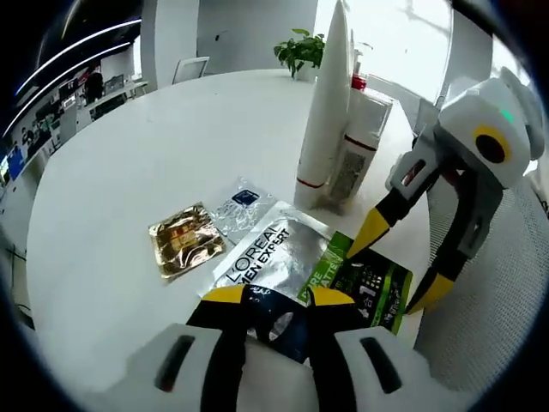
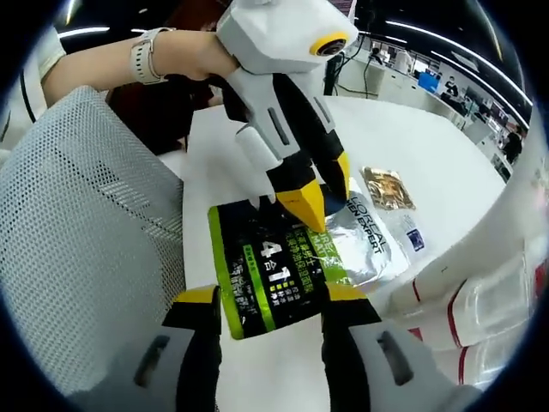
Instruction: Arrange the skincare products in the storage area until every visible bottle or jar stands upright without overlapping.
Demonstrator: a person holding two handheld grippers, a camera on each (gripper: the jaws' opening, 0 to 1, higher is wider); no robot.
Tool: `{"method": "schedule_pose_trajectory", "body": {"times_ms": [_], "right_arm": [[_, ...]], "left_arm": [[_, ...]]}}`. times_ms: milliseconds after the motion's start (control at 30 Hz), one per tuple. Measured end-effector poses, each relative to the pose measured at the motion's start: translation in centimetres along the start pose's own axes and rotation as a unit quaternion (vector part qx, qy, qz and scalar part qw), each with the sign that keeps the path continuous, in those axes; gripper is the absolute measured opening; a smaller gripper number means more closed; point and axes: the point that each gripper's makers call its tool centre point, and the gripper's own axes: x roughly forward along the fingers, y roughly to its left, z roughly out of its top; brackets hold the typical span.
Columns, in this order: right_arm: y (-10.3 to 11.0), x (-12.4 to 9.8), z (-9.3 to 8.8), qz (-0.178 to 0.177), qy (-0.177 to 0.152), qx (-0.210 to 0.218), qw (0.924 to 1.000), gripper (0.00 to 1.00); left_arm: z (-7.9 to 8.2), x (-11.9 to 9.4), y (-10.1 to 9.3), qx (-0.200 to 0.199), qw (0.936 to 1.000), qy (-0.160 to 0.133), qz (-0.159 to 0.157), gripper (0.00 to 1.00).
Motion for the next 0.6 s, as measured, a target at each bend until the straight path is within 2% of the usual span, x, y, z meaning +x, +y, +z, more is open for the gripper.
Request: {"method": "schedule_pose_trajectory", "body": {"times_ms": [333,600], "right_arm": [[-1.2,-0.1,-0.2,-0.022,0.001,0.028,0.9994,0.38],[-1.6,0.0,-0.3,-0.035,0.004,0.028,0.999,0.28]], "left_arm": [[0.8,0.6,1.5,-0.004,1.0,-0.006,0.002,0.2],[1.5,1.1,2.2,0.004,1.0,-0.006,0.007,0.2]]}}
